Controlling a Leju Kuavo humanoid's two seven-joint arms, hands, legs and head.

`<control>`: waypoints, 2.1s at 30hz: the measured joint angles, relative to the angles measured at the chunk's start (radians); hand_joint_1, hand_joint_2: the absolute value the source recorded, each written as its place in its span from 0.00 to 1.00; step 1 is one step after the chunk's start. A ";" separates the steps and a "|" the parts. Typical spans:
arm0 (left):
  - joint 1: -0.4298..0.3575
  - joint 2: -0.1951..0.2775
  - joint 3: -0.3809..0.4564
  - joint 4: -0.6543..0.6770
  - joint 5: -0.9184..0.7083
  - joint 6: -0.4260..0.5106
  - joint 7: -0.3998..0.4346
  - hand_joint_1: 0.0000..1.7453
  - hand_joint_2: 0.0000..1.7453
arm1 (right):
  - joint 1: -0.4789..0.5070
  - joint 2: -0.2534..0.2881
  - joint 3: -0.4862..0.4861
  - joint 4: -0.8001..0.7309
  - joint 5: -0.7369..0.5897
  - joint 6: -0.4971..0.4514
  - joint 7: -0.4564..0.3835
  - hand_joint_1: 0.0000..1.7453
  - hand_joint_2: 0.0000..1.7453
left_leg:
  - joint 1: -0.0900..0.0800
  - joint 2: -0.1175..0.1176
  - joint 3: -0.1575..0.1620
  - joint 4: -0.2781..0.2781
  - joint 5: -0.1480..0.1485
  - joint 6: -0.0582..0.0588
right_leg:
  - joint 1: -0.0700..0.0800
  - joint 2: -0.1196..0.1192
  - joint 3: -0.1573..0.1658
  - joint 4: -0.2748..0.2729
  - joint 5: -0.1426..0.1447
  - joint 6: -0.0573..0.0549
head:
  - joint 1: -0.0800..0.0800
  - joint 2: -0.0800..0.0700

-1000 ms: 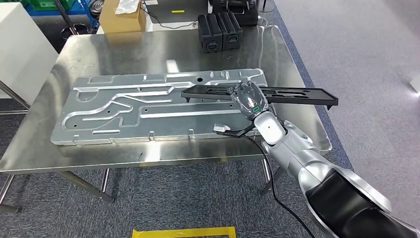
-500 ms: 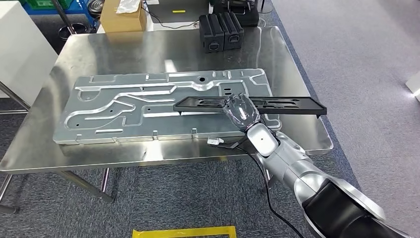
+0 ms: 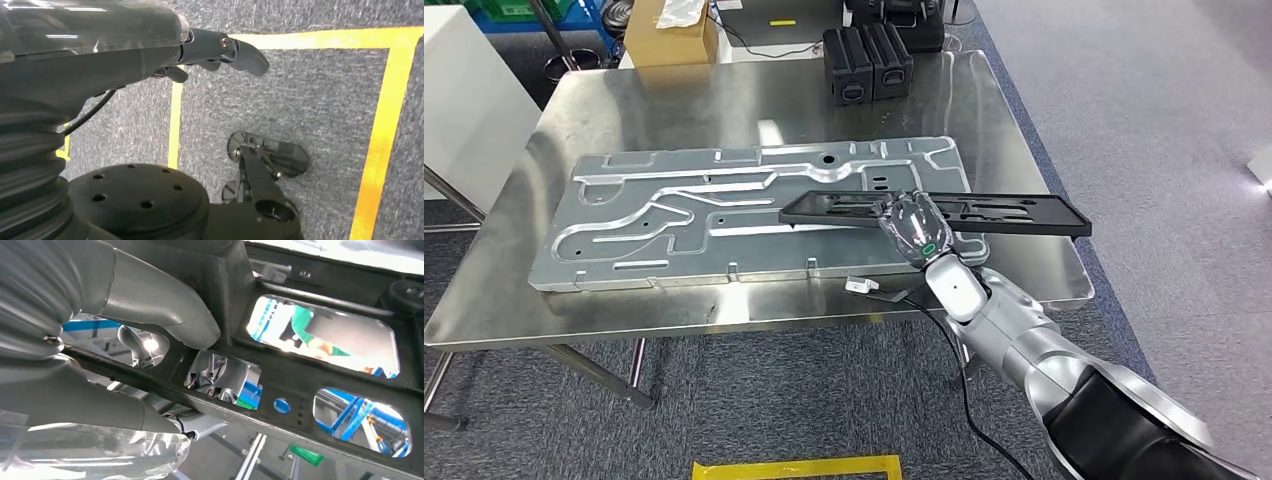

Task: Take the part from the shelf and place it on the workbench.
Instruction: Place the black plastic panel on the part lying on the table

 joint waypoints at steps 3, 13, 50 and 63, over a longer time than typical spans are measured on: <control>0.002 0.004 0.000 0.000 0.003 -0.002 -0.007 0.00 1.00 | -0.001 -0.006 0.015 -0.001 0.000 0.000 0.001 1.00 1.00 | 0.005 0.001 -0.050 0.117 -0.072 -0.016 | -0.005 -0.001 0.003 -0.006 0.004 -0.015 | -0.005 0.000; 0.003 0.015 0.006 0.000 0.030 -0.016 -0.023 0.00 1.00 | -0.001 -0.018 0.041 0.021 -0.001 0.000 -0.003 1.00 1.00 | 0.002 0.000 0.009 -0.004 -0.001 -0.003 | 0.001 0.002 0.006 -0.005 0.001 0.002 | -0.006 0.000; 0.002 0.013 0.018 0.000 0.025 -0.035 -0.034 0.00 1.00 | -0.166 -0.012 0.182 0.157 0.000 -0.005 0.019 1.00 1.00 | 0.009 0.002 0.012 -0.024 0.015 0.029 | -0.002 0.000 -0.083 0.182 -0.102 0.024 | -0.005 0.000; 0.003 -0.003 0.015 0.000 -0.001 0.038 -0.039 0.00 1.00 | -0.145 -0.027 0.198 0.157 -0.012 -0.006 0.048 0.00 0.00 | 0.006 0.001 -0.012 0.044 -0.038 -0.013 | -0.004 -0.001 -0.005 -0.007 0.011 -0.011 | -0.008 0.000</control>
